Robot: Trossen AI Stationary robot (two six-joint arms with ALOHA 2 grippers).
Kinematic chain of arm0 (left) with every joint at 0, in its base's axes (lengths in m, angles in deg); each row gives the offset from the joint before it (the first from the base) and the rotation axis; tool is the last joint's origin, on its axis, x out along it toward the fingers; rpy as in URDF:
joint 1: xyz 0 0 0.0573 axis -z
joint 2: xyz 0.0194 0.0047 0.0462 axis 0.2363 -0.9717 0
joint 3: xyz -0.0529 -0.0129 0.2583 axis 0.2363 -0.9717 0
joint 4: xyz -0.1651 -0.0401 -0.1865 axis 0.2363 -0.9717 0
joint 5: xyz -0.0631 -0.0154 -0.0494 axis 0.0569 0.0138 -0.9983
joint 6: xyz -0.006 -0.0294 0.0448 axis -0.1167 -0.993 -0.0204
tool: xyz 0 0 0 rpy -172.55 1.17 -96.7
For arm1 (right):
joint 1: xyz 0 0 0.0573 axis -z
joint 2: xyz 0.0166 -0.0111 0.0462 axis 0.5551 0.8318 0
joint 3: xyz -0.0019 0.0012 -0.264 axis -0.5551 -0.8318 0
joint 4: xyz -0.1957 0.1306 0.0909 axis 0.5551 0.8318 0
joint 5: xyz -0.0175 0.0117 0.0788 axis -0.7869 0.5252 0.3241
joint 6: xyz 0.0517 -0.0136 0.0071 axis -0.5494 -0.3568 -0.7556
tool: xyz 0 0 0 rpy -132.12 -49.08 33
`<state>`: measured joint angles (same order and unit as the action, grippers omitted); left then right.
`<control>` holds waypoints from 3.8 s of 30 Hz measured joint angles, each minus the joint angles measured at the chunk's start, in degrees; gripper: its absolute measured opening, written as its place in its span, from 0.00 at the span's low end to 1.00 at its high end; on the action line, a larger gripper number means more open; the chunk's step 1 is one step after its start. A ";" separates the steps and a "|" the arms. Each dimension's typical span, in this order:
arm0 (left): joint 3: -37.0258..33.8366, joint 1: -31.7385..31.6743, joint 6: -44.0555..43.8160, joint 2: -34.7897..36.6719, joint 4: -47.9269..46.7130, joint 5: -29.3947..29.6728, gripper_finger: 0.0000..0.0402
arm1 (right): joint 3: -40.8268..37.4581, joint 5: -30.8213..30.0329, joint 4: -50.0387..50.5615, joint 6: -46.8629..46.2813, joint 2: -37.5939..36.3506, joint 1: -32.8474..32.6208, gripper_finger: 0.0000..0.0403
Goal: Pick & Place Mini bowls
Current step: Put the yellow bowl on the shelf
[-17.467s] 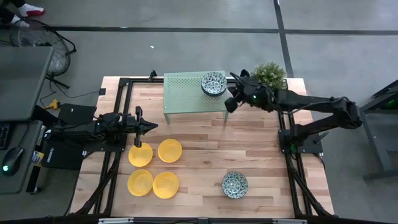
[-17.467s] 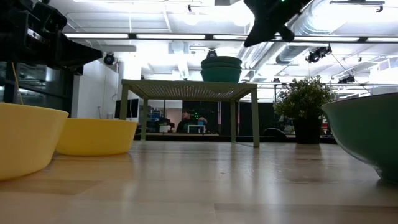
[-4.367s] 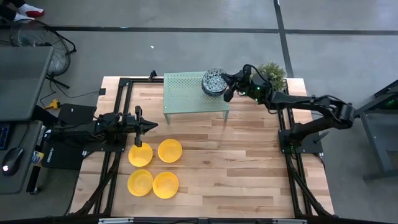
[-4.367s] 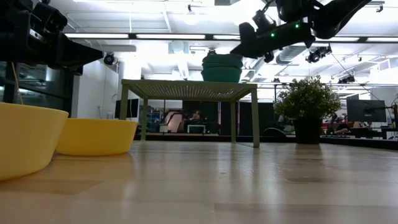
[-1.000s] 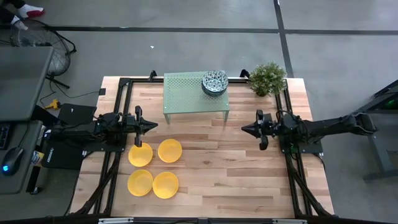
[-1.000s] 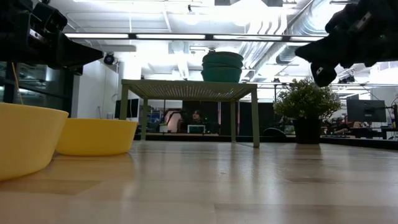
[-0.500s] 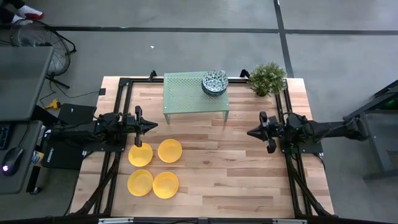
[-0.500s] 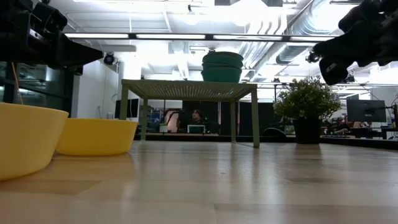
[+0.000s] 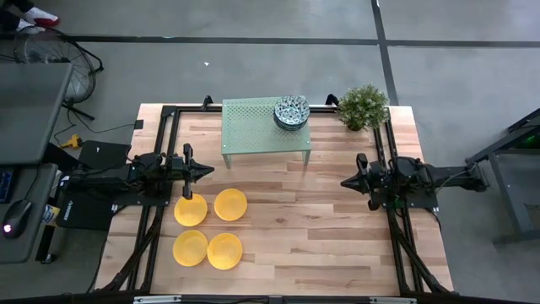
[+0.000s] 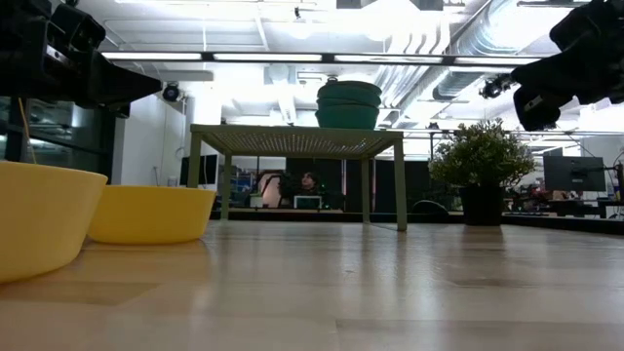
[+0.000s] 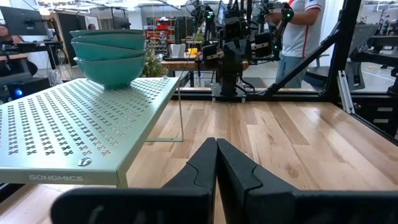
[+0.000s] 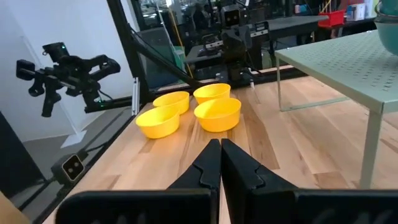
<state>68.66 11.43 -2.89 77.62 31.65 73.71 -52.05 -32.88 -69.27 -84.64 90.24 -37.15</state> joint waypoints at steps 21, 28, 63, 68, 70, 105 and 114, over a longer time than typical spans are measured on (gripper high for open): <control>0.00 -0.01 0.00 -0.01 -0.01 -0.01 0.02 | -0.52 -6.02 0.57 6.81 -0.63 -0.32 0.00; 0.00 0.01 0.00 -0.01 -0.01 -0.01 0.02 | -0.55 -6.14 0.57 9.43 -0.63 -0.32 0.00; 0.00 0.00 -0.01 -0.01 -0.01 -0.01 0.02 | -3.04 -5.22 -5.97 11.61 1.90 2.85 0.00; 0.00 0.01 -0.01 -0.01 -0.01 0.00 0.02 | -3.04 -5.19 -6.07 11.43 1.91 2.85 0.00; 0.00 -0.01 0.00 -0.01 -0.01 -0.01 0.02 | -3.04 -5.19 -6.09 11.43 1.92 2.85 0.00; 0.00 -0.01 -0.14 -0.01 0.64 2.92 0.02 | -3.04 -5.18 -6.25 11.40 1.95 2.85 0.00; 0.00 -0.01 -0.17 -0.01 0.47 2.48 0.02 | -3.04 -5.17 -6.27 11.40 1.95 2.85 0.00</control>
<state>68.66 11.43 -3.07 77.61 32.11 76.19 -55.09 -38.05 -75.54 -73.23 92.19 -34.30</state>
